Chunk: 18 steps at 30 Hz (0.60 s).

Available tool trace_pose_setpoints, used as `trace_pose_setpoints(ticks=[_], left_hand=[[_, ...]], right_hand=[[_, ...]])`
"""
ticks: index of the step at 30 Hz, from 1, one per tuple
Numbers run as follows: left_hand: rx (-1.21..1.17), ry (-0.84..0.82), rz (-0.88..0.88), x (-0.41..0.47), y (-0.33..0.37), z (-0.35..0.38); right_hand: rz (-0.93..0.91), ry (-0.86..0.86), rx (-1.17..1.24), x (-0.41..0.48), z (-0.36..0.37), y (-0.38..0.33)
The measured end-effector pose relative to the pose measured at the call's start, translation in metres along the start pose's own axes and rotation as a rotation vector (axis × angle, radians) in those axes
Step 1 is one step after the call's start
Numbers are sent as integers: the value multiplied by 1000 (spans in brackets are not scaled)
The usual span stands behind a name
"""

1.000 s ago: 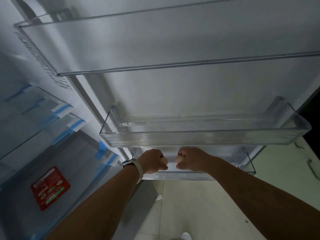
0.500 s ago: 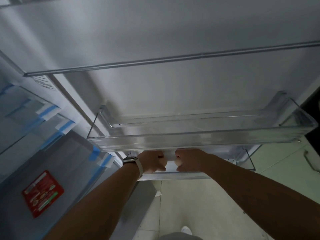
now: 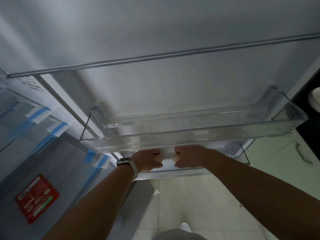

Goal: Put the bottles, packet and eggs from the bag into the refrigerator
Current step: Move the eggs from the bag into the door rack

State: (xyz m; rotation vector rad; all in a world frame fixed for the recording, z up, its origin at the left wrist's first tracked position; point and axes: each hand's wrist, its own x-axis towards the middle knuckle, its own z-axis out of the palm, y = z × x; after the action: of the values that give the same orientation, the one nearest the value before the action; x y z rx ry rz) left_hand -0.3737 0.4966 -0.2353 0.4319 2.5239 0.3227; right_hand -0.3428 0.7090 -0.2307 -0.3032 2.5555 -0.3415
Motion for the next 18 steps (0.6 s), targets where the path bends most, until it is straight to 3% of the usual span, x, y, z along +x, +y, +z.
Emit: trace_pose_setpoints(ticks=[4,11,18], left_hand=[[-100,172,48,-12,-6,2],[-84,300,155,-48,1,0],[-163,441,360,-81,-7,-7]], right_hand=[[36,21,102,-18,-12,2],[-24,331,34,-64,-16,-2],[26,478,9,-104,-1,-24]])
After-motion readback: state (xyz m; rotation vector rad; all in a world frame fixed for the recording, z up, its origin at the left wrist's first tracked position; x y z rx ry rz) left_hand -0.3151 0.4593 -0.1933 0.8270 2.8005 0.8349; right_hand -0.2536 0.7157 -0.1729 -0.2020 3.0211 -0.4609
